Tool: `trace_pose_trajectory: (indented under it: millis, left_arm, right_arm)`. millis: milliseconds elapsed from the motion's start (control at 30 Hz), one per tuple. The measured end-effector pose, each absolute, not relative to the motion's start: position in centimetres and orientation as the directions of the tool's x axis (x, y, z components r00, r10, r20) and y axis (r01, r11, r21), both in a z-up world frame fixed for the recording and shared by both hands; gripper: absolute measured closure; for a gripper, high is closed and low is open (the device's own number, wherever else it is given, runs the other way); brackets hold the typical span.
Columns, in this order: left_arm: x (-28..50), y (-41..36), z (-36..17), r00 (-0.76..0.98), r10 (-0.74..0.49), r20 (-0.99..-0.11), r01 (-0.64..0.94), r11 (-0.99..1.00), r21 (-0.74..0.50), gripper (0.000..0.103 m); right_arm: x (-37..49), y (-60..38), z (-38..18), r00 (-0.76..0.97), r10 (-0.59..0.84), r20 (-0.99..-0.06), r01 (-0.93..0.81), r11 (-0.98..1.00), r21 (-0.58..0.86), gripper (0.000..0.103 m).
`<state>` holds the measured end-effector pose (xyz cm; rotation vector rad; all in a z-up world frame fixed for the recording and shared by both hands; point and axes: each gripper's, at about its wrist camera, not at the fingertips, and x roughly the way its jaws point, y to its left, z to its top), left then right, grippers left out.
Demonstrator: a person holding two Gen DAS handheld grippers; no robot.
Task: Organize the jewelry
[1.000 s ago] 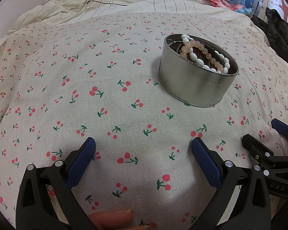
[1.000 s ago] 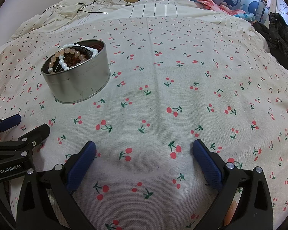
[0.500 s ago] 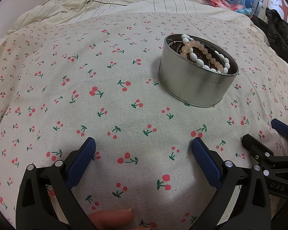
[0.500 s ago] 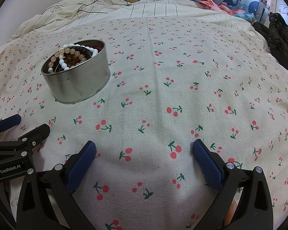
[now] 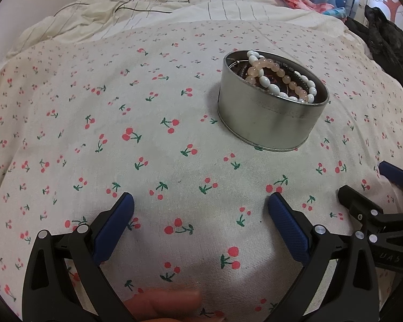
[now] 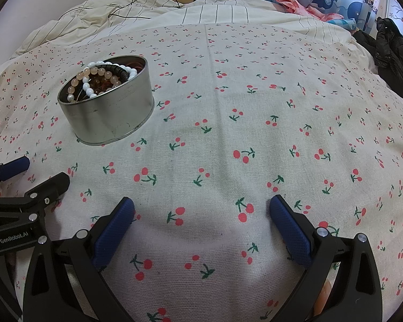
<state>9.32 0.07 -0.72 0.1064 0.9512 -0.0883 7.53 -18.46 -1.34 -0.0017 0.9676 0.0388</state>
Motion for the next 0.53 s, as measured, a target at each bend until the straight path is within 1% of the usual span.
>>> trace_pose_trajectory:
  millis: [100,533]
  left_arm:
    - [9.15,-0.31,-0.62,0.583,-0.016,-0.812,0.128,0.989,0.073,0.007]
    - [9.18,0.08,-0.65,0.571,-0.026,-0.821,0.123,0.991,0.054,0.007]
  right_arm:
    - [7.53,-18.46,-1.34,0.566,0.032,-0.824,-0.034,0.999,0.015,0.007]
    - [7.53,-18.46,-1.34,0.567,0.033,-0.823,-0.034,0.999,0.016,0.007]
